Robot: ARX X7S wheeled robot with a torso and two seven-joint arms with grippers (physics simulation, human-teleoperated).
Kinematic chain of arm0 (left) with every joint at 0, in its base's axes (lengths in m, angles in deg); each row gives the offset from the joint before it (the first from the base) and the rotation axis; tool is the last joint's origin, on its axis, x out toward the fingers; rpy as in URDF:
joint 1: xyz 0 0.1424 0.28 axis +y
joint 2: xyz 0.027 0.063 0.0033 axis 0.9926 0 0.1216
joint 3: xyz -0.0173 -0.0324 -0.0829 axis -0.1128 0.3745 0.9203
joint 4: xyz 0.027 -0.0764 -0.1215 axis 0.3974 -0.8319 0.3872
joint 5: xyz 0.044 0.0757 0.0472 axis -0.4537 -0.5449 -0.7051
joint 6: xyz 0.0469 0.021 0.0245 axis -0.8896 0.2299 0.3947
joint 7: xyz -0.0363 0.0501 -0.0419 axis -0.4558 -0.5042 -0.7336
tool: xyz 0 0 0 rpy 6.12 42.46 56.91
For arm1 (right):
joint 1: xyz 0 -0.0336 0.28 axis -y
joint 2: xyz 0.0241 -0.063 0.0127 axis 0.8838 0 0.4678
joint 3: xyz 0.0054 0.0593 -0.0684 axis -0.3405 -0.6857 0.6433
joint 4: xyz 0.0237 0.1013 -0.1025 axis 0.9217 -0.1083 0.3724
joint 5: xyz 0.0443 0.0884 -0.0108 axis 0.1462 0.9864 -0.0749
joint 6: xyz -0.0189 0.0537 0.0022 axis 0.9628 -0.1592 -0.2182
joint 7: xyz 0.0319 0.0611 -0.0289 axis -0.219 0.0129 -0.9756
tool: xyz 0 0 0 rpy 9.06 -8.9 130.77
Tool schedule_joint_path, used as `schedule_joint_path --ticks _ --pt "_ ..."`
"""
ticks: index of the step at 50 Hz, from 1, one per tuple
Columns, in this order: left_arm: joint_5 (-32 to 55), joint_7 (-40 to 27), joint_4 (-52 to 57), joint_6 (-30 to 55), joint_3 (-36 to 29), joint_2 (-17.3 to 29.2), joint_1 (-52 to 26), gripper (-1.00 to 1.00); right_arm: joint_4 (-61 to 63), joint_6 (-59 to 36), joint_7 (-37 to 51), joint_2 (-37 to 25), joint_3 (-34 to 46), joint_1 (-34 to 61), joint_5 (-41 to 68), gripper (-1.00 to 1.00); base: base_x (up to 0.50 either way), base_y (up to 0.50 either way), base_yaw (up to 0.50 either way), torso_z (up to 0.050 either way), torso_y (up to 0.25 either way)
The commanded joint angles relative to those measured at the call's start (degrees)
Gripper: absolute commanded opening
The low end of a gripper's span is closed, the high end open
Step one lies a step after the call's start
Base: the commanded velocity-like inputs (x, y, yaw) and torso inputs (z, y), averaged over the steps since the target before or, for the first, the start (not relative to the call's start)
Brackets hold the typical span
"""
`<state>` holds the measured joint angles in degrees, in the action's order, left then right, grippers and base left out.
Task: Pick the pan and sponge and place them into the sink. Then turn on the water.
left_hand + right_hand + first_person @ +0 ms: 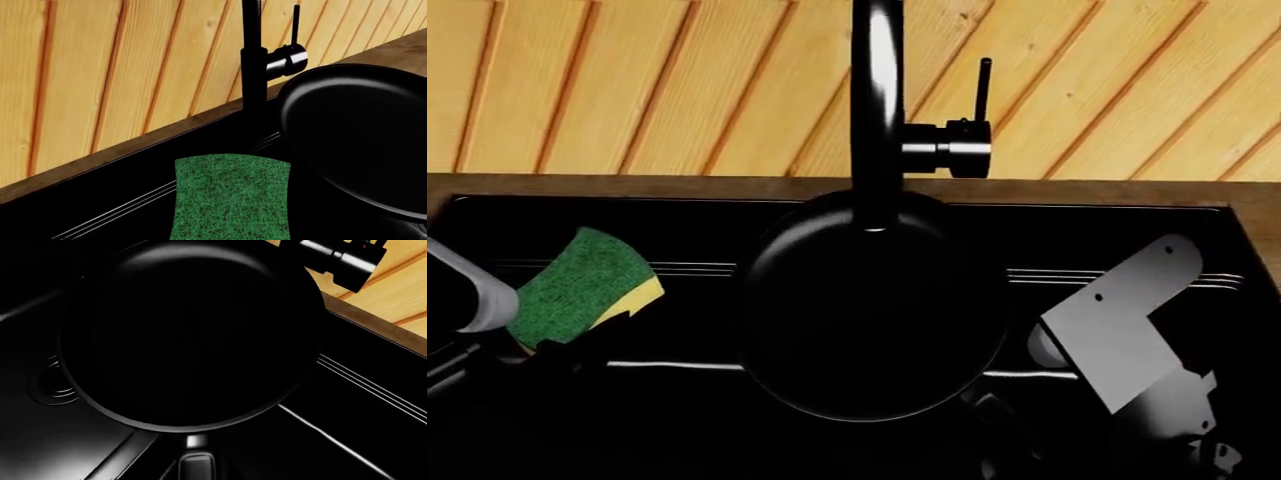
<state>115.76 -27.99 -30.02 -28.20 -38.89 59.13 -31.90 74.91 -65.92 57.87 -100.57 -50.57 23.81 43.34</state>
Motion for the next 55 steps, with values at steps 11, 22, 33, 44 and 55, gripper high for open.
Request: schedule_joint_path --ticks 11,22,33,44,55 --pt "0.3 -0.6 -0.5 -0.6 -0.4 -0.1 0.1 -1.00 0.0 2.2 -1.3 0.0 -1.9 -0.1 -1.7 -1.00 0.04 0.27 0.00 0.000 0.002" --pt "-0.2 -1.7 -0.8 -0.5 -1.5 -1.5 -0.5 -1.00 -0.2 2.5 -1.4 0.1 -1.6 -0.4 -2.1 -1.00 0.04 0.27 0.00 0.001 0.001" --pt "0.6 -0.7 -0.9 -0.9 -0.5 0.0 -0.1 -1.00 -0.2 3.6 -1.0 -0.2 -1.8 -2.0 -1.9 -1.00 0.04 0.27 0.00 0.001 0.002" --pt "0.8 0.1 -0.8 -1.6 -0.2 1.0 0.7 -1.00 -0.4 4.7 -1.0 0.1 -1.7 -3.2 -2.3 -1.00 0.04 0.24 0.00 0.000 0.002" --pt "0.0 -0.7 -1.6 -1.7 -1.4 -0.3 0.1 -1.00 -1.5 4.7 -1.5 2.7 -0.2 -2.6 -3.5 -1.00 0.03 0.06 0.00 0.001 0.001"
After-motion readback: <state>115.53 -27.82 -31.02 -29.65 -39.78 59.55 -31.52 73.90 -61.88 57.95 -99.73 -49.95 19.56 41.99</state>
